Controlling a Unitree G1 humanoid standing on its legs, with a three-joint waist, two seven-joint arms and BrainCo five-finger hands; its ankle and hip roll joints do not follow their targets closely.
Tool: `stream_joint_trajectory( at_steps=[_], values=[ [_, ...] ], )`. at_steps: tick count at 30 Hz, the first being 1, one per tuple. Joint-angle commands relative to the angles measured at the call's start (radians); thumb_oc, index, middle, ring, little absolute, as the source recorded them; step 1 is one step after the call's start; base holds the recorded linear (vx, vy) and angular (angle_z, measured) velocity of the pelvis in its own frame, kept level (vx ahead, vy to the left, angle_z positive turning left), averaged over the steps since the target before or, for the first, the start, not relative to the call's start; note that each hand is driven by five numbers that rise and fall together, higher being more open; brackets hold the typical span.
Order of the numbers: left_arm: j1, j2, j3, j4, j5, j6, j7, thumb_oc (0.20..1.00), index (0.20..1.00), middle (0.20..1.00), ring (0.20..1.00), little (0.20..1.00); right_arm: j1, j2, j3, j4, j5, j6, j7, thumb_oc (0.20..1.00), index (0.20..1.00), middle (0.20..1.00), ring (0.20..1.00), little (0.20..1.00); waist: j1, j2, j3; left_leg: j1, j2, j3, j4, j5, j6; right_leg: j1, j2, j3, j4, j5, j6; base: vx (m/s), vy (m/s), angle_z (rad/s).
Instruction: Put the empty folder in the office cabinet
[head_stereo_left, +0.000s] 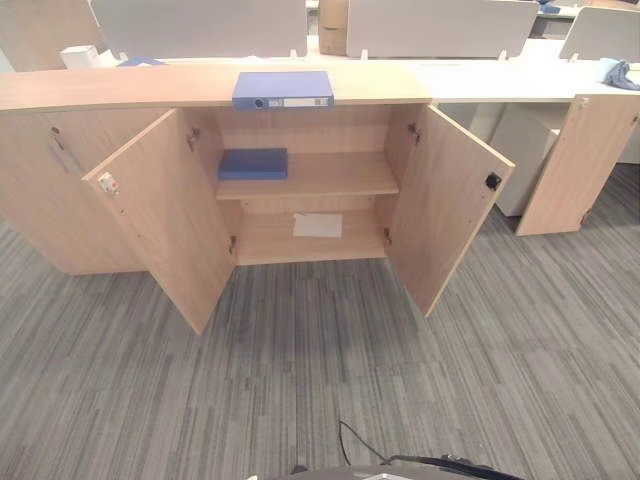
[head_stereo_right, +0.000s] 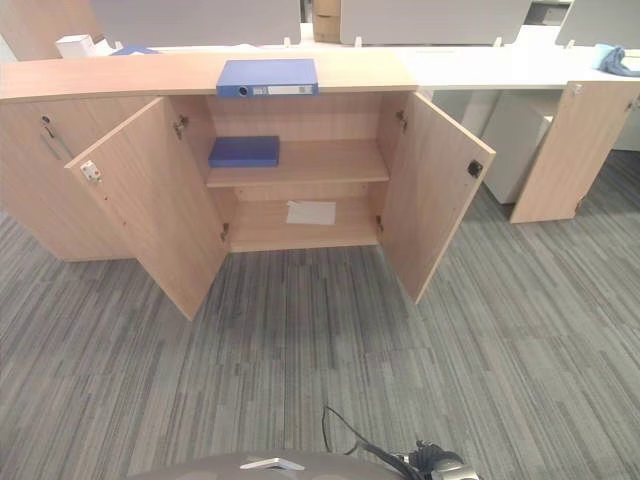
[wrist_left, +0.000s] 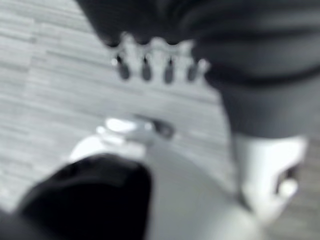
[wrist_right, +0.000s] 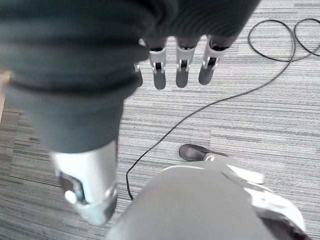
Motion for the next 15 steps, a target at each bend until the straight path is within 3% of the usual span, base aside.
stream_joint_trajectory(
  at_steps=[1, 15],
  values=[
    [-0.049, -0.017, -0.008, 0.036, 0.012, 0.009, -0.005, 1.000, 1.000, 1.000, 1.000, 1.000, -0.054, -0.037, -0.006, 0.046, 0.012, -0.010, 0.001, 1.000, 1.000, 1.000, 1.000, 1.000, 0.010, -0.002, 0.025, 0.023, -0.053, 0.035, -0.001, -0.118, 0.024, -0.018, -0.002, -0.038, -0.001, 0.020, 0.063, 0.00, 0.000, 0.00],
    [-0.050, -0.014, -0.003, 0.038, 0.008, 0.012, -0.006, 1.000, 1.000, 1.000, 1.000, 1.000, -0.051, -0.037, -0.011, 0.045, 0.021, -0.011, -0.004, 1.000, 1.000, 1.000, 1.000, 1.000, 0.005, -0.001, 0.026, 0.022, -0.049, 0.043, -0.001, -0.117, 0.022, -0.020, 0.000, -0.038, -0.001, 0.020, 0.064, 0.00, 0.000, 0.00]
  ],
)
